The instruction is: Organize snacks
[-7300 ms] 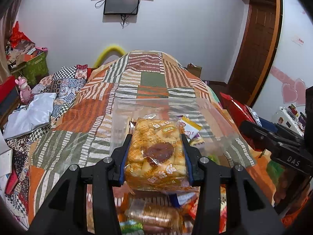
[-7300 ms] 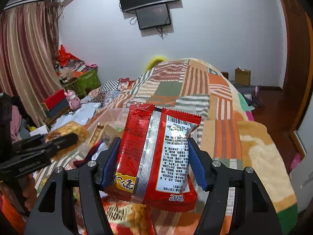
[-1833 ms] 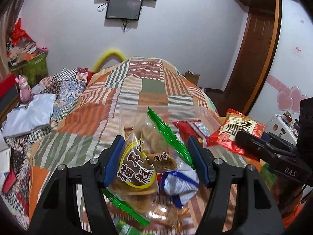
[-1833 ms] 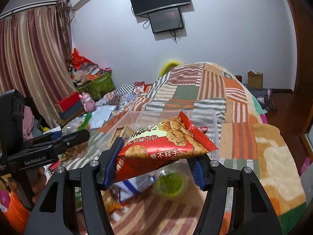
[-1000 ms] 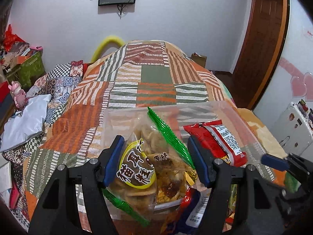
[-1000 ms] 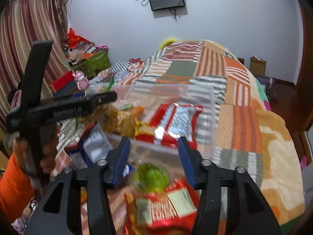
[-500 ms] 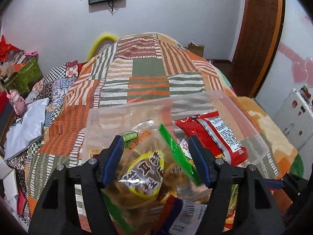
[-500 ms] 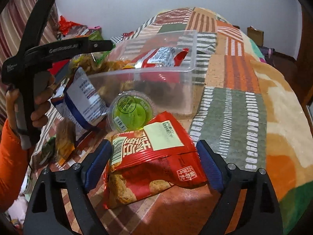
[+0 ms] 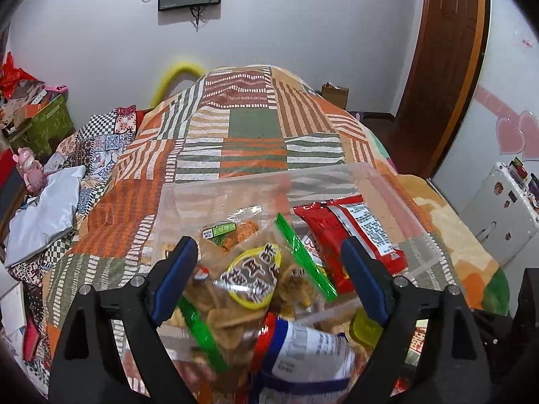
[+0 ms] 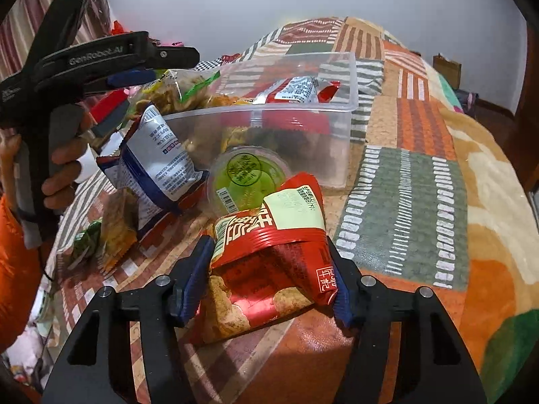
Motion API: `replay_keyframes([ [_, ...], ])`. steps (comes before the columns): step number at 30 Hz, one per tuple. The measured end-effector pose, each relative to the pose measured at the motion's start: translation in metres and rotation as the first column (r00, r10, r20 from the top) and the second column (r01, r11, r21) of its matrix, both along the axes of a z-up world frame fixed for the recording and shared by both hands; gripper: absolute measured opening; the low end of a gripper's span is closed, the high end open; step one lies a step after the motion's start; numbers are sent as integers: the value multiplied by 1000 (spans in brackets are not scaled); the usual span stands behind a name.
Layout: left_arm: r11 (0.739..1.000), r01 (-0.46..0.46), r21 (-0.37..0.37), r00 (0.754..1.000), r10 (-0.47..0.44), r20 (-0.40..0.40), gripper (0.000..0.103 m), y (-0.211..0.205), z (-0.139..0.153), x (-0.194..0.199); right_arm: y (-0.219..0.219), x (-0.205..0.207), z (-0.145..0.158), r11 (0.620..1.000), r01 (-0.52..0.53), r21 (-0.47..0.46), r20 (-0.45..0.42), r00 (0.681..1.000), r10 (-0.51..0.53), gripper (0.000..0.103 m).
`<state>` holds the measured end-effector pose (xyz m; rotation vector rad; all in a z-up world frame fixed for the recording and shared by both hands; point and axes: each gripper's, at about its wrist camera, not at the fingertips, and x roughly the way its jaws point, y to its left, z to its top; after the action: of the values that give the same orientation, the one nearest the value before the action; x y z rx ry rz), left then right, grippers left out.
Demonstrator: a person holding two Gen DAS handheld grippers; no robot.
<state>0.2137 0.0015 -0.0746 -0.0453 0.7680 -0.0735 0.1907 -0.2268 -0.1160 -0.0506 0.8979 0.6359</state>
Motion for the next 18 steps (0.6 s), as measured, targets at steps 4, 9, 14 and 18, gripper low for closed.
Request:
replay_keyframes([
  [4, 1000, 13, 8, 1000, -14, 13, 88, -1, 5, -15, -3, -7, 5, 1000, 8, 18, 14, 1000, -9, 53],
  [9, 999, 23, 22, 999, -23, 30, 91, -2, 11, -31, -9, -20, 17, 999, 20, 36, 34, 999, -21, 45],
  [14, 999, 23, 23, 999, -24, 47, 95, 1, 12, -46, -14, -24, 33, 997, 38, 67, 69, 997, -42, 43],
  [18, 1000, 26, 8, 999, -27, 42, 95, 5, 9, -54, -15, -22, 49, 993, 43, 112, 106, 993, -55, 42],
])
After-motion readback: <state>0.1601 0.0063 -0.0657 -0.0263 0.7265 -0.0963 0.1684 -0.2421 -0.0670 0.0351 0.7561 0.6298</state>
